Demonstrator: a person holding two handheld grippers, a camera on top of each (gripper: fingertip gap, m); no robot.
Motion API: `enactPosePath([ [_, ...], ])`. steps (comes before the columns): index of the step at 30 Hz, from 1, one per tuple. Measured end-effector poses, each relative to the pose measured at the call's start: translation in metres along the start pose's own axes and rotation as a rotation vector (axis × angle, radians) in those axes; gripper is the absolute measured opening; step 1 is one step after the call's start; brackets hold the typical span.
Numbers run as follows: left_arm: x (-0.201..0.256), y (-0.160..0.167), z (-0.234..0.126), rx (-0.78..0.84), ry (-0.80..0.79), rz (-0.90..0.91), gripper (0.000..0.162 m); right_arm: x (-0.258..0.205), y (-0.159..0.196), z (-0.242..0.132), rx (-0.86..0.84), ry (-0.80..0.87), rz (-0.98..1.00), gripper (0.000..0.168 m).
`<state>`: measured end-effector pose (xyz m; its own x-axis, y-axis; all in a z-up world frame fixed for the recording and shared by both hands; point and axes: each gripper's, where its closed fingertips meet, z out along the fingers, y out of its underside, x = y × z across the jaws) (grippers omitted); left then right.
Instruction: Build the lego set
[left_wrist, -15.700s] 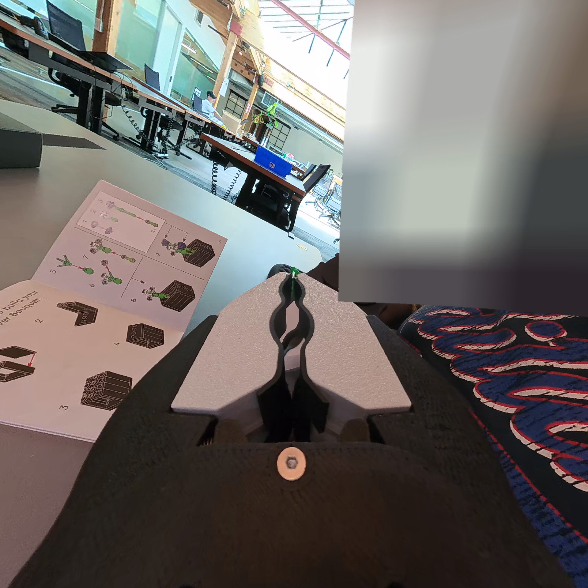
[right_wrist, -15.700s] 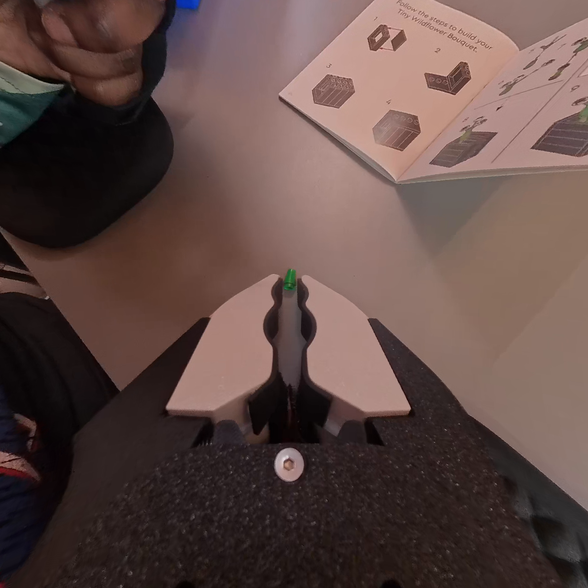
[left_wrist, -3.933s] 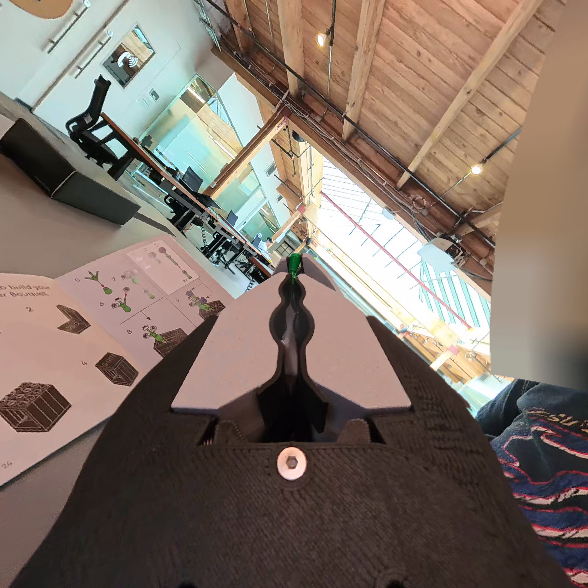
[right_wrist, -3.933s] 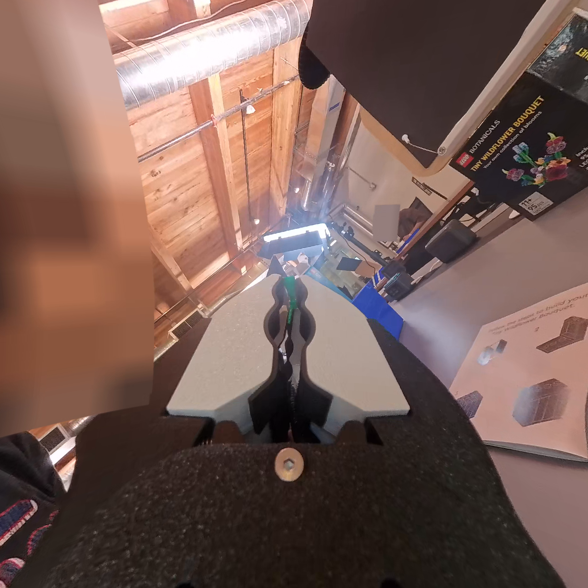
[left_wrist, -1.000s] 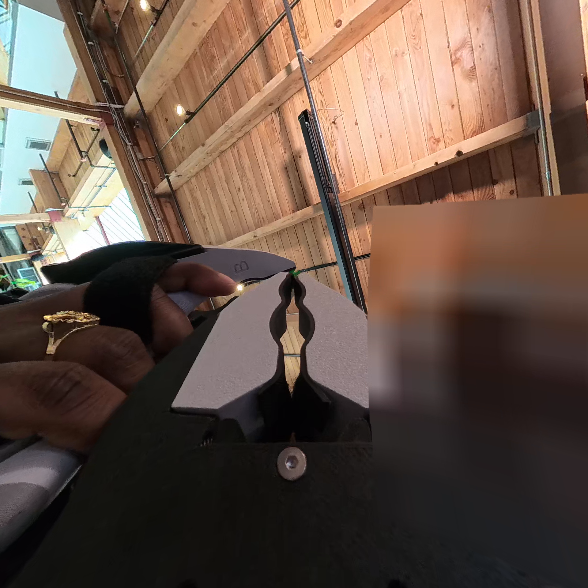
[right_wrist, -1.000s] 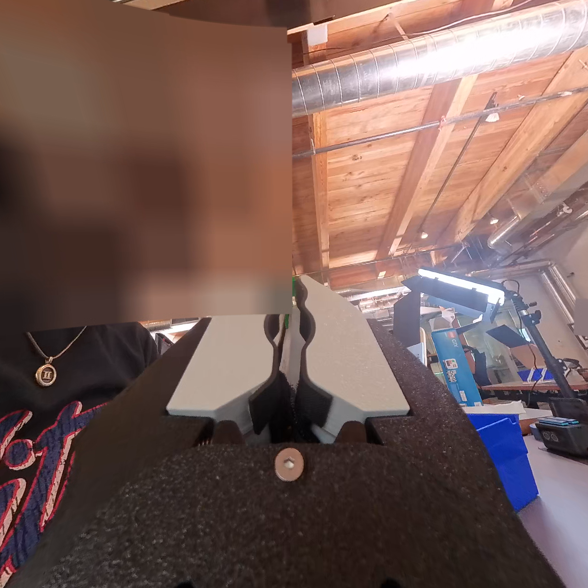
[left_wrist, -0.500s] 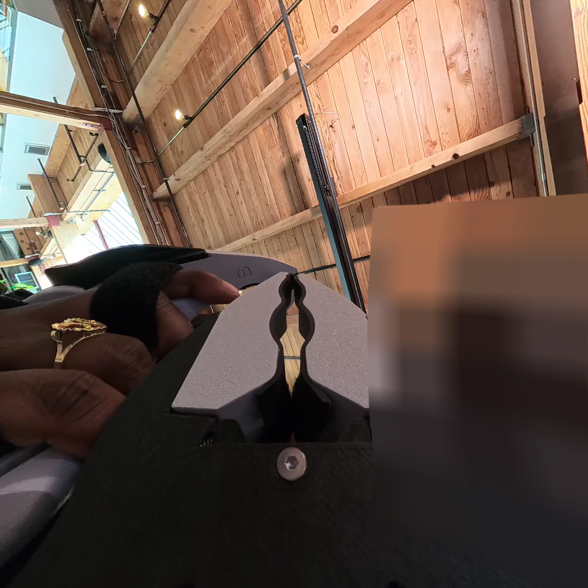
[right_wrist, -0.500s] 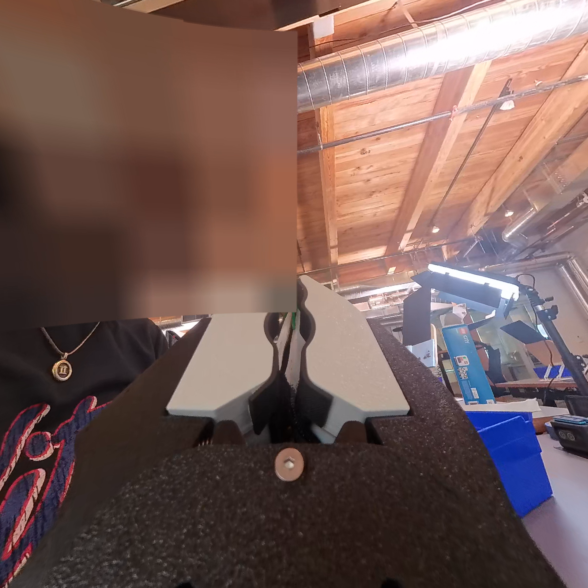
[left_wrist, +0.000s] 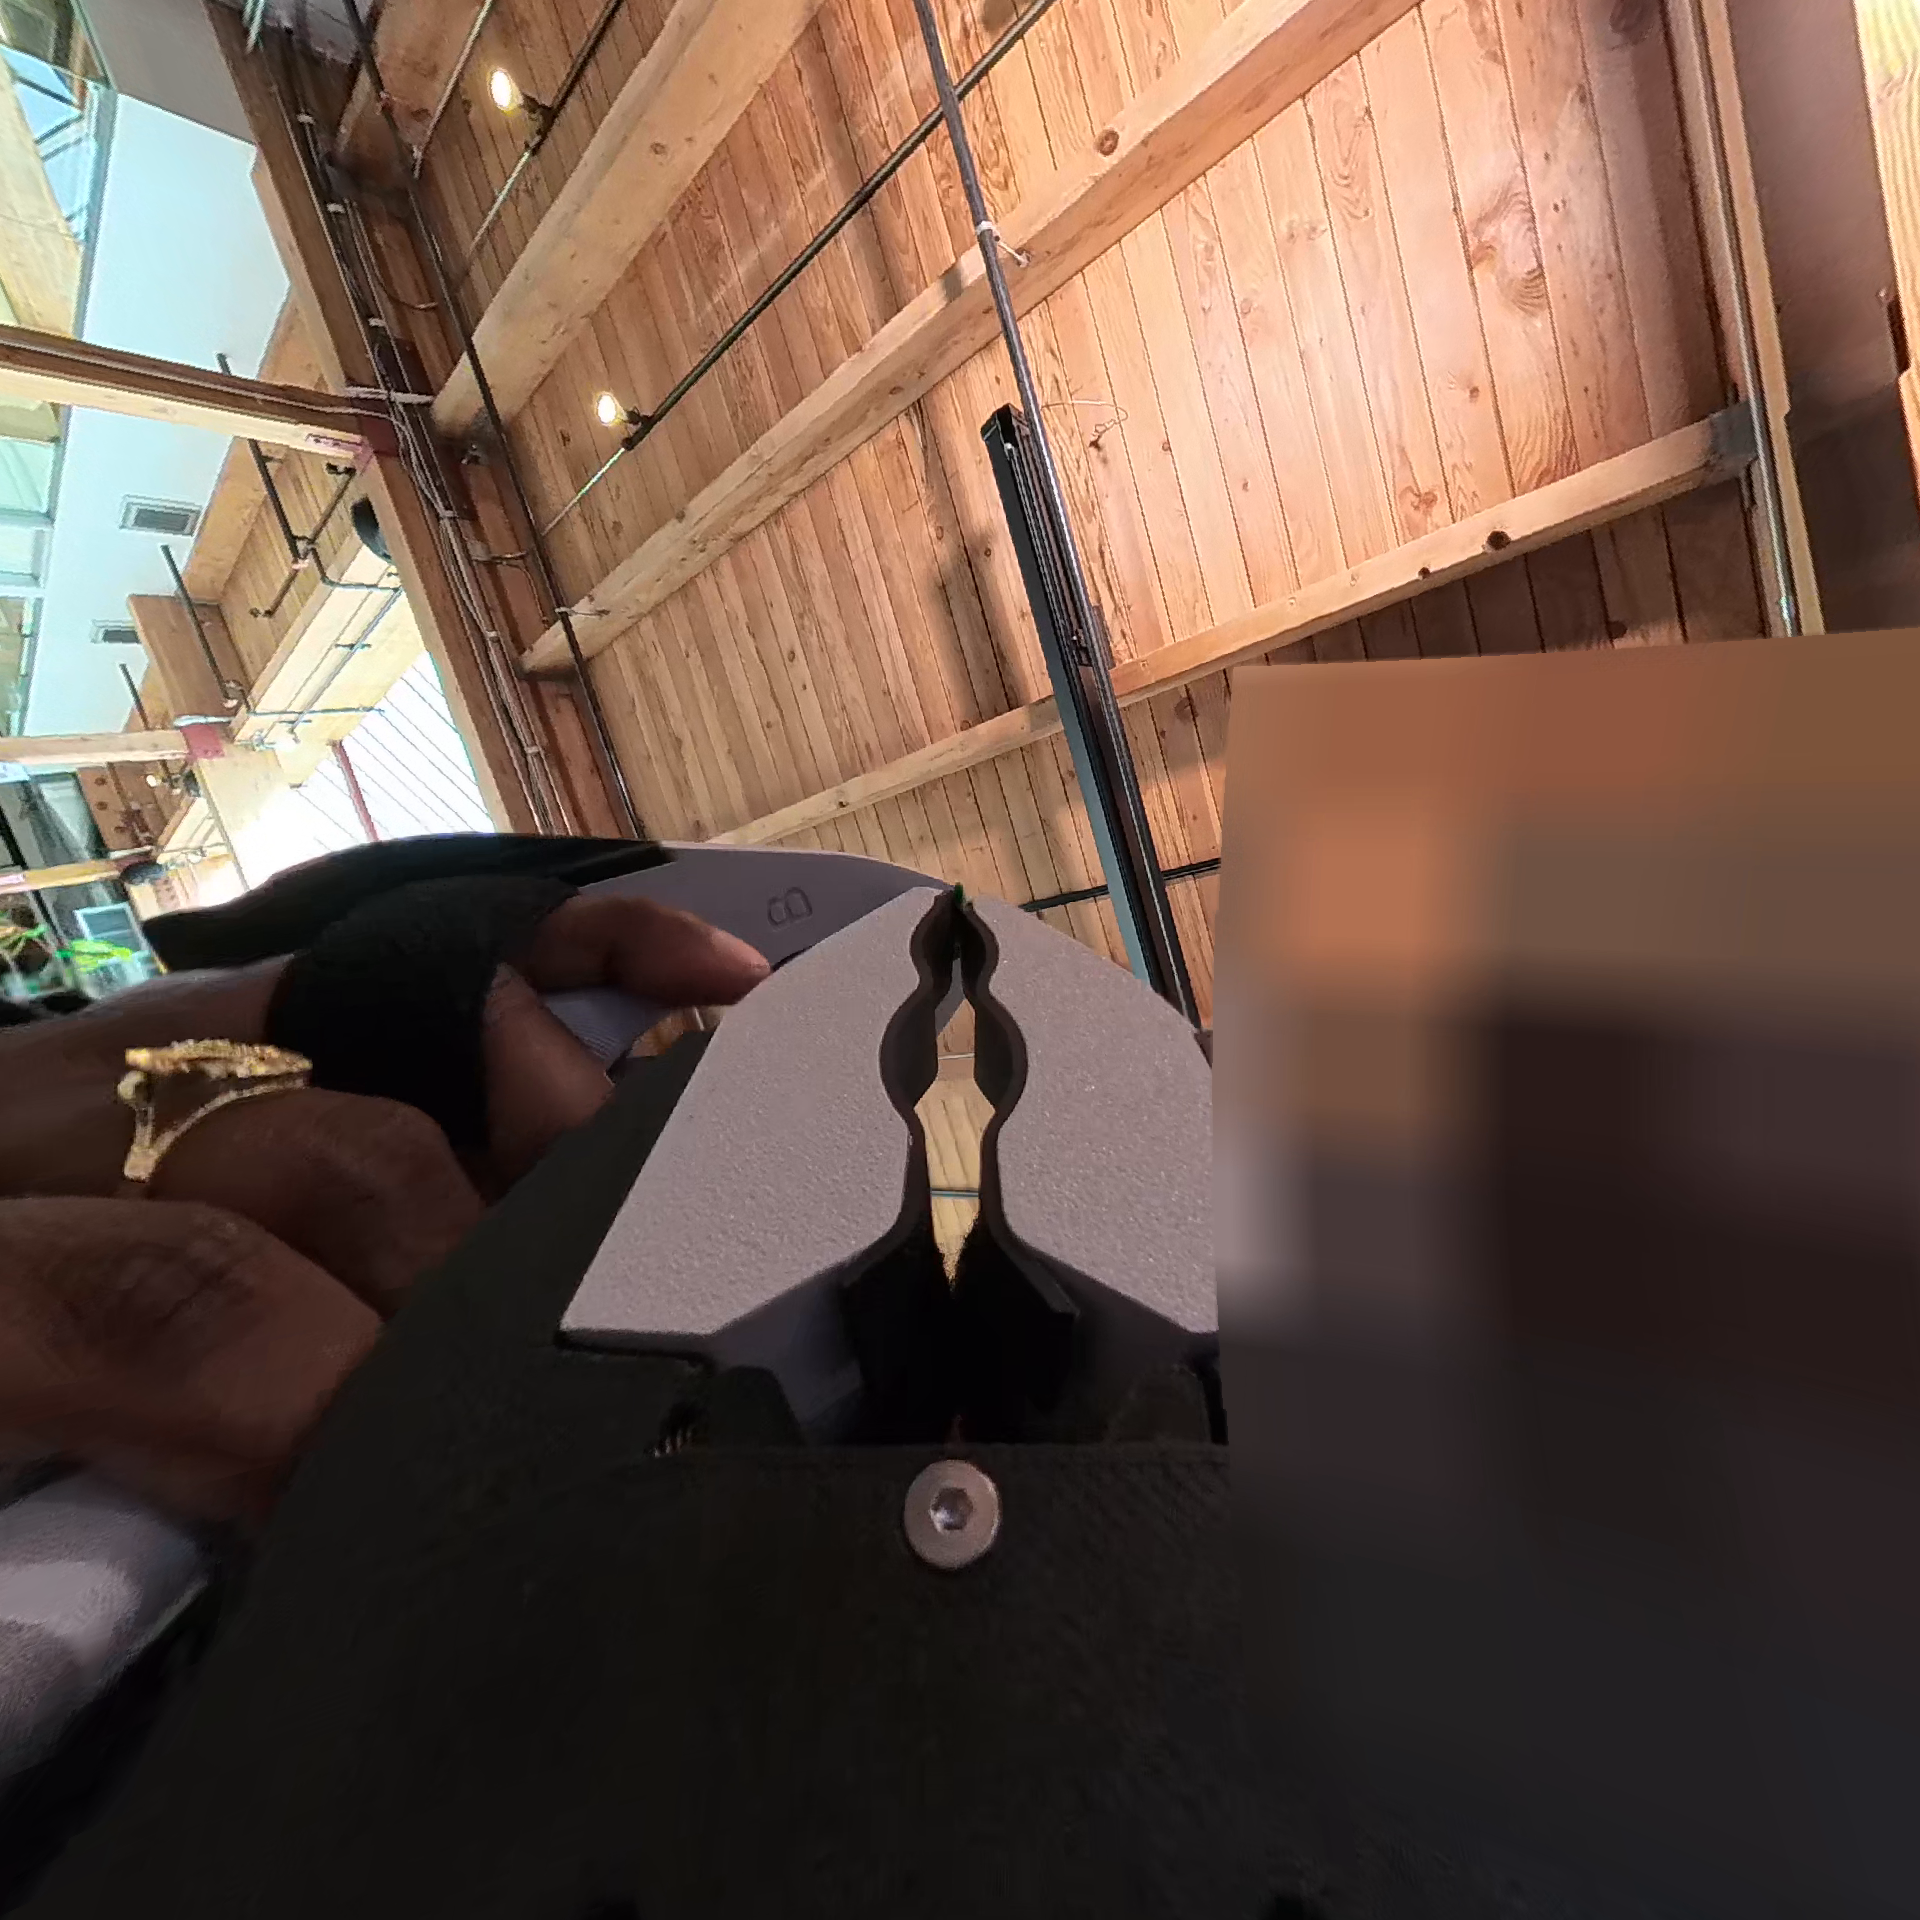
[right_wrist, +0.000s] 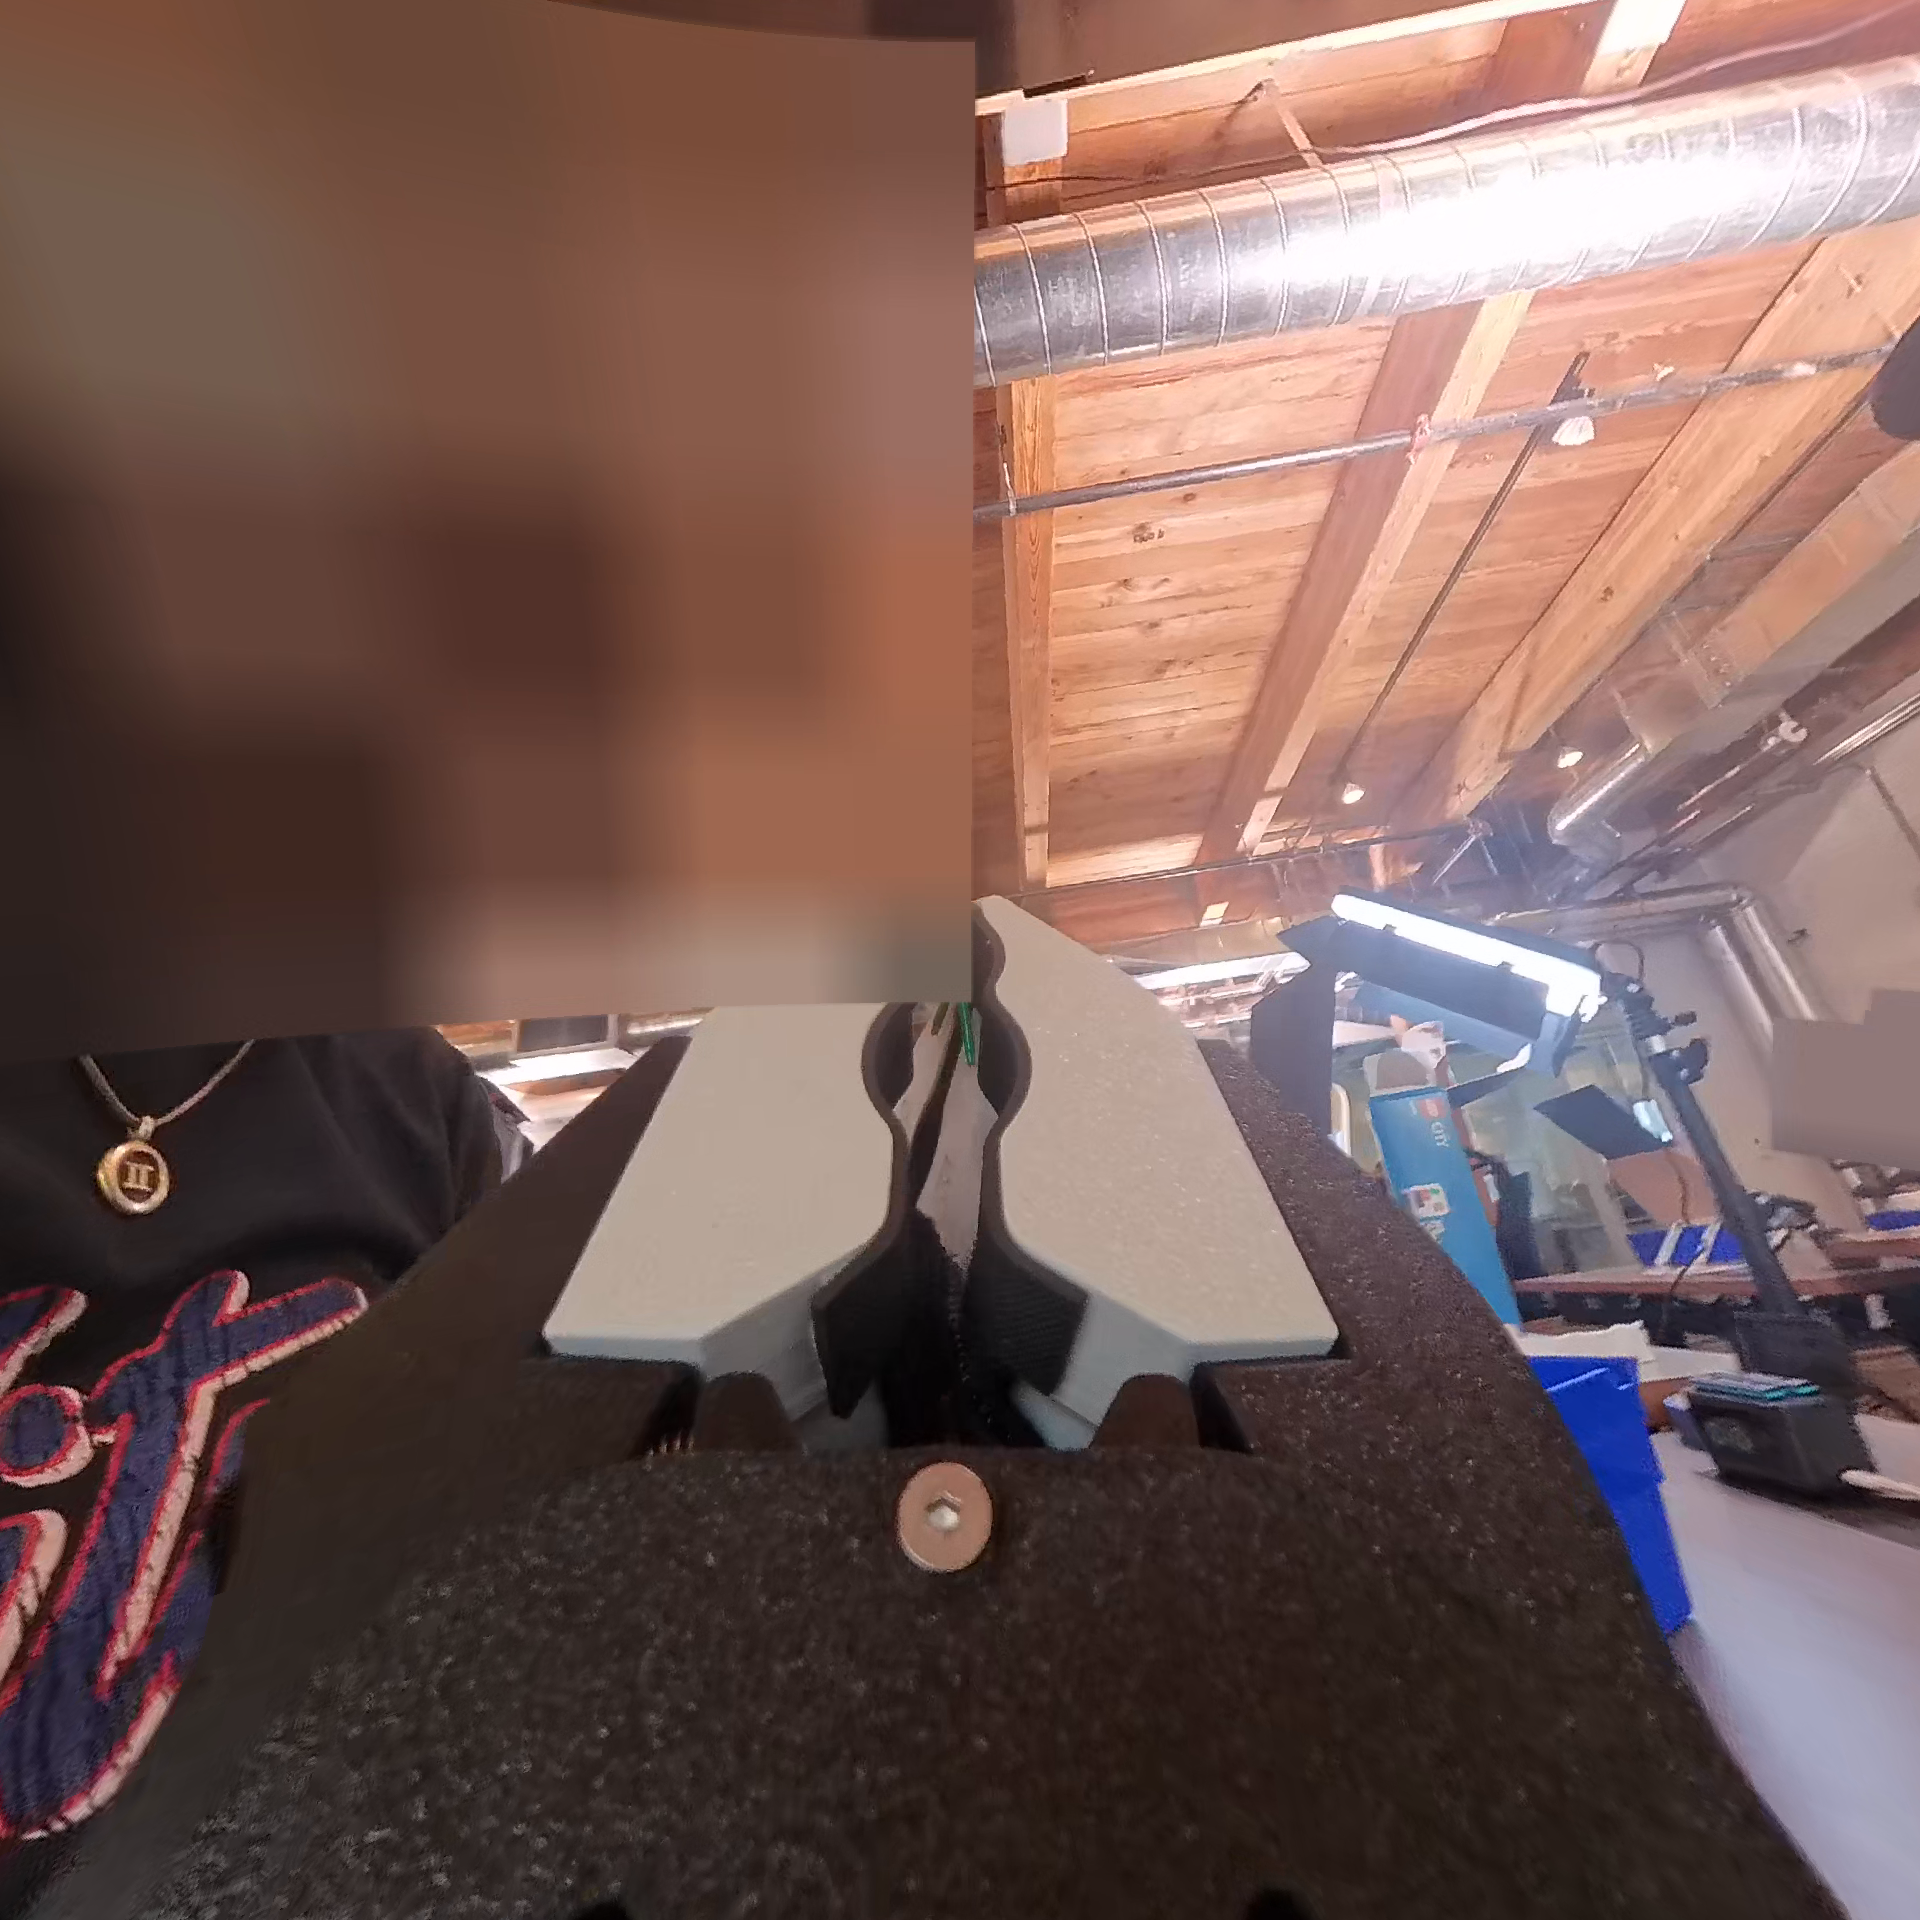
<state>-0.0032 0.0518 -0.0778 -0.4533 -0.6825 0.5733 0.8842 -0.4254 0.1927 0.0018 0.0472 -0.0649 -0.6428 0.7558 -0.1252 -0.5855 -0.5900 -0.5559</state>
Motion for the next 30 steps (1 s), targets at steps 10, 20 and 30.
enactPosePath([
  [10, 0.001, 0.001, 0.0, 0.04, -0.008, -0.026, 0.001, -0.001, 0.001, -0.001, 0.019, 0.031, -0.116, 0.007],
  [20, 0.008, -0.003, -0.006, -0.255, -0.116, 0.507, 0.001, 0.007, 0.0, -0.008, -0.144, 0.137, -0.125, 0.031],
  [30, -0.012, -0.028, -0.058, -0.927, -0.467, 1.548, 0.001, 0.013, 0.041, -0.041, -0.742, 0.282, -0.108, 0.023],
])
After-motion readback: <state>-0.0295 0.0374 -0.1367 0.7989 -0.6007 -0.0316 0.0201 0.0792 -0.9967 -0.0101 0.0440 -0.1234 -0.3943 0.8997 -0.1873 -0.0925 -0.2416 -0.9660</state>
